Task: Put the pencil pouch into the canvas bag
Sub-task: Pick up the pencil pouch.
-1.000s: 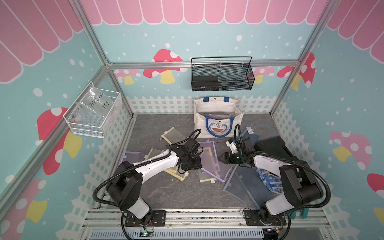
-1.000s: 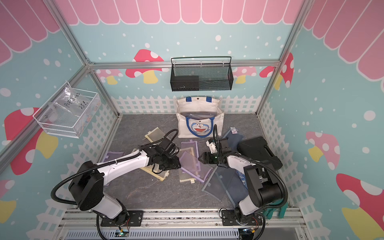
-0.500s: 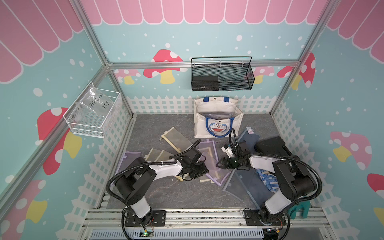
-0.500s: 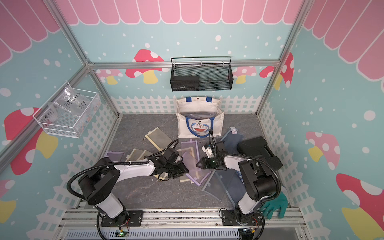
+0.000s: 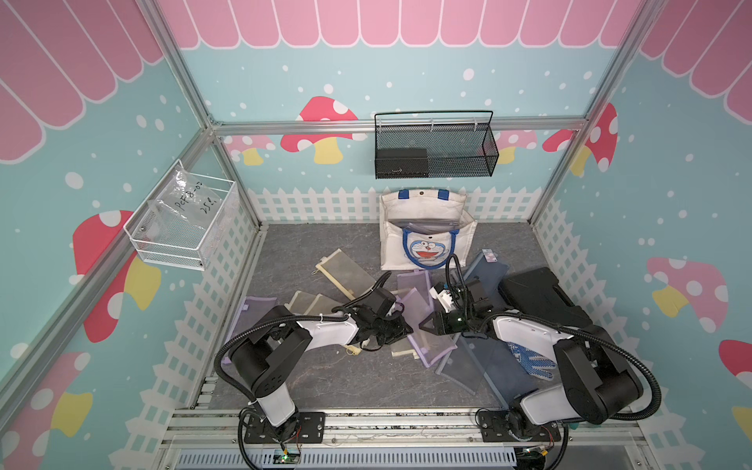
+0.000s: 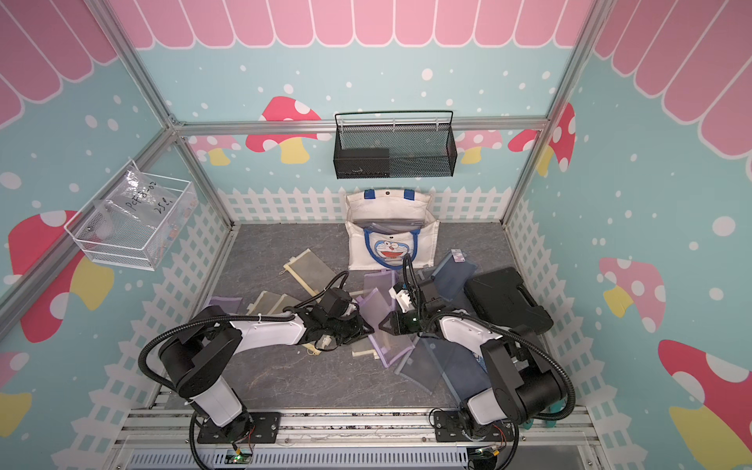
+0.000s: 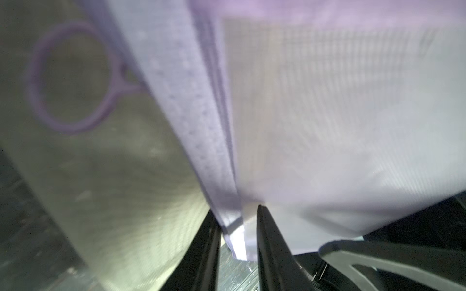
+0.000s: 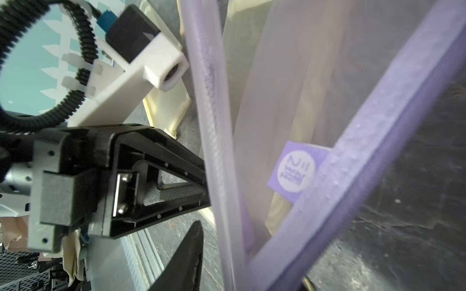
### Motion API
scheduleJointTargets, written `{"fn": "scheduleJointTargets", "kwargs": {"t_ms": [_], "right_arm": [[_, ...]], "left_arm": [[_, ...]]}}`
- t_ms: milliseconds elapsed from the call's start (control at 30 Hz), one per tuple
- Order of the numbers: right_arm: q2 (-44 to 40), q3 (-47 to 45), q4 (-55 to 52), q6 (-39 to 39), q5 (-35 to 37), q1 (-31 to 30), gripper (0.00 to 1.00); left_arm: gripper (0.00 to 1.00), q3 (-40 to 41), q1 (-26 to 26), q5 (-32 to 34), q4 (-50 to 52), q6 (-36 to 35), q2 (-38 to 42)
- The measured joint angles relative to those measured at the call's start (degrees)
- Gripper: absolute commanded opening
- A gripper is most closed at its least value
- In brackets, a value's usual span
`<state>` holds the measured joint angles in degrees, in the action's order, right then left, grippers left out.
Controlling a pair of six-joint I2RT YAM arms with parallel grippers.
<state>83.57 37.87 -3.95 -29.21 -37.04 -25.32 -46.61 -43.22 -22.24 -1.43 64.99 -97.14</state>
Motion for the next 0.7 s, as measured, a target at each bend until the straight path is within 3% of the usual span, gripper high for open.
{"fn": "scheduleJointTargets", "kwargs": {"t_ms": [133,367,533,700], "right_arm": [[0.0,-0.2,-0.96,-0.92,1.4,-0.35,0.55],[0.0,-1.79,-1.46,-1.49,1.81,-0.35,0.41],[-0.57,-4.92,-1.7,-1.55,1.22,-0.42,0.39],[-4.07,-7.41,-2.29,-2.4,1.36,-0.68,0.58]], "left_arm": [[0.25,1.62,0.76,0.09,0.33,-0.09,1.99],[0.17,2.58,1.51,0.13,2.25,-1.4,2.86],[0.14,2.56,1.53,0.11,2.78,-2.25,2.86],[0.14,2.56,1.53,0.11,2.93,-2.45,2.86]]}}
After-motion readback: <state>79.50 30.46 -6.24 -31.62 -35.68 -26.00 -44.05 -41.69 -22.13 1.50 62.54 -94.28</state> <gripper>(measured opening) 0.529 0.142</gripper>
